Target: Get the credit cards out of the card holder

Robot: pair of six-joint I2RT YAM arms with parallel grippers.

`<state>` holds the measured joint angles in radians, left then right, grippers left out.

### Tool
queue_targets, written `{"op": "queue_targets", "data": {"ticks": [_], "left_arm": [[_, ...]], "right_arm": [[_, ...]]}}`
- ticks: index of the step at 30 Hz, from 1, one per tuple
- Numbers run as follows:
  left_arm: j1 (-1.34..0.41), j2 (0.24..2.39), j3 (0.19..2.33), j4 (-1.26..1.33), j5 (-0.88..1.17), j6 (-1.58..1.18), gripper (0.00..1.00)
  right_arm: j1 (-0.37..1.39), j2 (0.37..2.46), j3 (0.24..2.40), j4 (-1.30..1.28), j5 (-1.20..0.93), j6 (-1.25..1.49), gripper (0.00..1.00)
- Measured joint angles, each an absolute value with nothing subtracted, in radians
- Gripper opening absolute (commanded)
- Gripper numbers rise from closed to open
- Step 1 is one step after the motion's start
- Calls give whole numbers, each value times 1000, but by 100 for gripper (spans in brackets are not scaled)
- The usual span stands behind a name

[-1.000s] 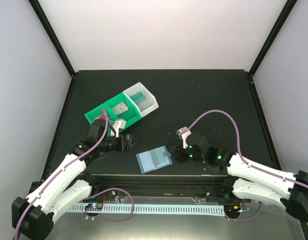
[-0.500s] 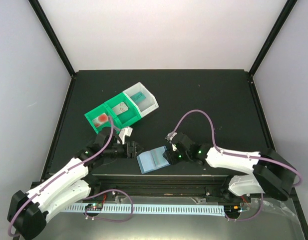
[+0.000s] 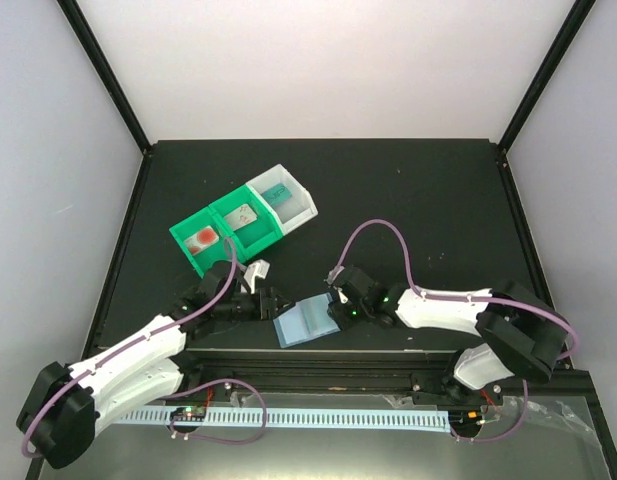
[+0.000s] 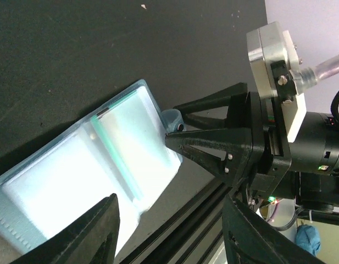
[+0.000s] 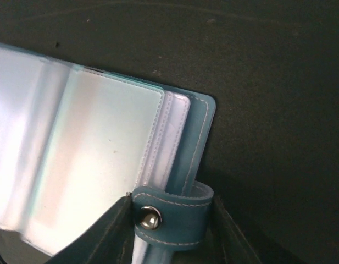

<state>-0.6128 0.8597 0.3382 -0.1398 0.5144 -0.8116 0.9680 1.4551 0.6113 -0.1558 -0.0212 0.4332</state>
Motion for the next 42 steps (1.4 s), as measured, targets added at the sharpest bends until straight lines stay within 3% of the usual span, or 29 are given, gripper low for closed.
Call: {"op": "queue_targets", "data": {"ticks": [8, 13, 15, 21, 30, 42], "left_arm": [[-621, 936, 285, -7, 552, -879, 46], [-624, 964, 282, 14, 549, -886, 41], [-624, 967, 276, 23, 546, -887, 40], [-630, 992, 259, 36, 545, -887, 41], [-630, 1016, 237, 41, 519, -886, 38], [-630, 1056, 218, 63, 509, -887, 33]], "right_arm": [[968, 1421, 573, -118, -25, 456, 16], [968, 1381, 516, -94, -29, 478, 13], [968, 1370, 498, -93, -27, 485, 15], [968, 1336, 479, -105, -6, 506, 30], [968, 1192, 493, -130, -87, 584, 41], [971, 1190, 478, -1, -249, 723, 44]]}}
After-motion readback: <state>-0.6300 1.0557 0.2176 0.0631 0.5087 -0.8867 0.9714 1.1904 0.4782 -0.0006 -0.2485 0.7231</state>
